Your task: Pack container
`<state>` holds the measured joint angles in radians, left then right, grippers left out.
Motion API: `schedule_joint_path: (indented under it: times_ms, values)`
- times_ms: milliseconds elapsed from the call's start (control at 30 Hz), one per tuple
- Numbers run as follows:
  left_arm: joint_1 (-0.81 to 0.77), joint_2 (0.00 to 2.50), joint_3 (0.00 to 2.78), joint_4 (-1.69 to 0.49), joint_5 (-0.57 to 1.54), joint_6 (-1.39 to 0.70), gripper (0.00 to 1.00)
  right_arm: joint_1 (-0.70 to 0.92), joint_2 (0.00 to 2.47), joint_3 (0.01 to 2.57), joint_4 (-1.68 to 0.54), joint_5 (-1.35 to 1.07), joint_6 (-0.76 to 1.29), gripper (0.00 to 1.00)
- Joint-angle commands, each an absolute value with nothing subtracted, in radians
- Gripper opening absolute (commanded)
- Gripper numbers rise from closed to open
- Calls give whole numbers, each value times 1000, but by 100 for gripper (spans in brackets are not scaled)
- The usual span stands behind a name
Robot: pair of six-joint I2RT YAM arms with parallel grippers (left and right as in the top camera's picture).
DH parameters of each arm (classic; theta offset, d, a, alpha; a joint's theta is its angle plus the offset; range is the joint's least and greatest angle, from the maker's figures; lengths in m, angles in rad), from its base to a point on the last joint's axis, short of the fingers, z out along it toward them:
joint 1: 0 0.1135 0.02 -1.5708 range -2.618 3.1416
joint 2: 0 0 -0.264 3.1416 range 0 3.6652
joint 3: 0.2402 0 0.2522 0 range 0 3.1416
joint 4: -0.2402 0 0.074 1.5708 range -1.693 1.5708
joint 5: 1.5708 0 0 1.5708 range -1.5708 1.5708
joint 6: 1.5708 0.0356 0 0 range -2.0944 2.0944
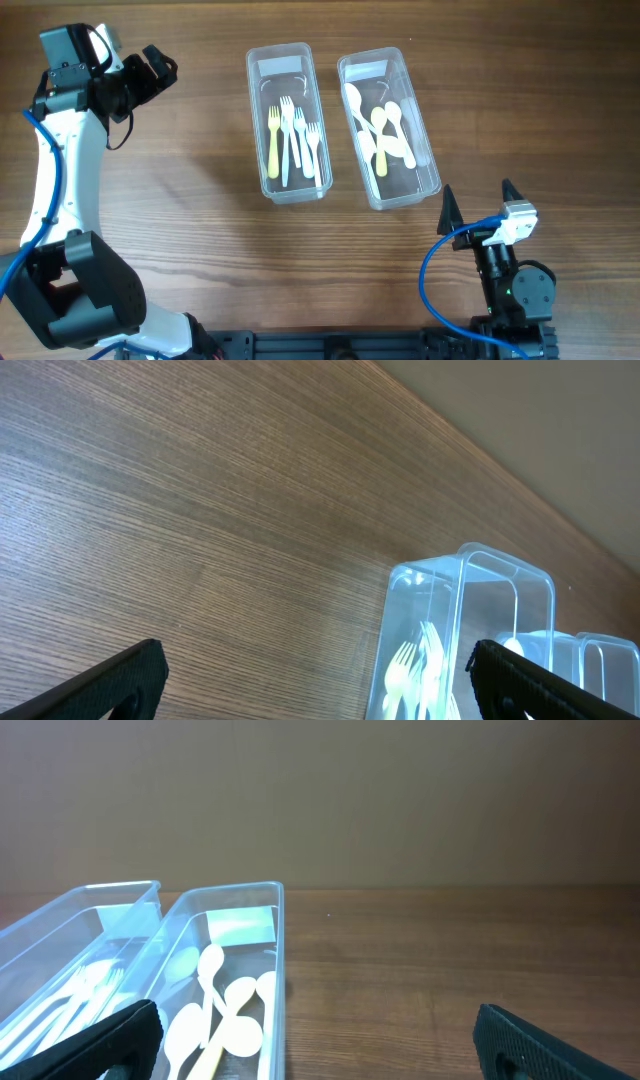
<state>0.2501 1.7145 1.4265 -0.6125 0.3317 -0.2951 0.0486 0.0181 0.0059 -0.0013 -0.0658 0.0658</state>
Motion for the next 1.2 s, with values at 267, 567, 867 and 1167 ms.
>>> schedule_joint_path:
  times_ms: [267,567,867,1167]
  values:
    - [252,1657,1427,-639,347,-293,100,44,10,6,2,-51,55,100]
    - [197,1256,1427,-720,322,-290,100,44,10,6,2,-52,55,100]
    - [184,758,1427,-813,287,-293,100,44,10,6,2,-51,55,100]
    - [182,527,1420,-1114,287,-292,100,44,10,6,2,-51,56,100]
